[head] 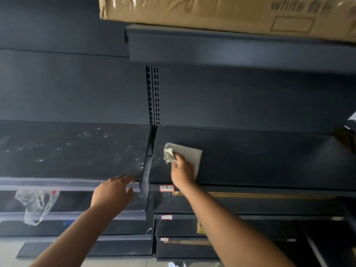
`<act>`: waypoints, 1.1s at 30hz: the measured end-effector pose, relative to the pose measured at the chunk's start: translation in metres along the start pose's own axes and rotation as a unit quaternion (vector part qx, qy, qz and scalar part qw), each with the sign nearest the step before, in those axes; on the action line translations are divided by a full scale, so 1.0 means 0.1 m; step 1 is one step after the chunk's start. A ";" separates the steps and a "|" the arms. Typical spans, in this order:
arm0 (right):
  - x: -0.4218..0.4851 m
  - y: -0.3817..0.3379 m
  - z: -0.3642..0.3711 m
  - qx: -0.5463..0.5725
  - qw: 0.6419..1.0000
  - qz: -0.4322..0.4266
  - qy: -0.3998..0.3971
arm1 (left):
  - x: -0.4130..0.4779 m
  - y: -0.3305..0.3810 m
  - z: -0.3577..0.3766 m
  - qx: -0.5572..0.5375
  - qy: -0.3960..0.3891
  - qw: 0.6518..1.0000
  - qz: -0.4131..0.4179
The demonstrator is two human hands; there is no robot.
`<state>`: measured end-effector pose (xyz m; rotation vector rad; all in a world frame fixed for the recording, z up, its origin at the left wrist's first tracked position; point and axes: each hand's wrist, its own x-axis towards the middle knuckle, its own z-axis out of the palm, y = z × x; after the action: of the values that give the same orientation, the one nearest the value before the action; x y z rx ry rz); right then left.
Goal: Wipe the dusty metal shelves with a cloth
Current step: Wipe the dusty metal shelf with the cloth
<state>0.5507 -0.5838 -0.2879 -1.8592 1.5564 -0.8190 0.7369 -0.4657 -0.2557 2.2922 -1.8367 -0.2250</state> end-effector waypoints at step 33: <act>0.37 -1.47 0.65 0.437 0.882 0.179 0.008 | 0.06 -1.40 -0.15 -0.040 -0.023 0.992 0.113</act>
<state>0.6984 -0.5949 -0.2153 -0.8814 1.1711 -1.1072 0.8743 -0.4407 -0.2752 2.0209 -2.0502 -0.3115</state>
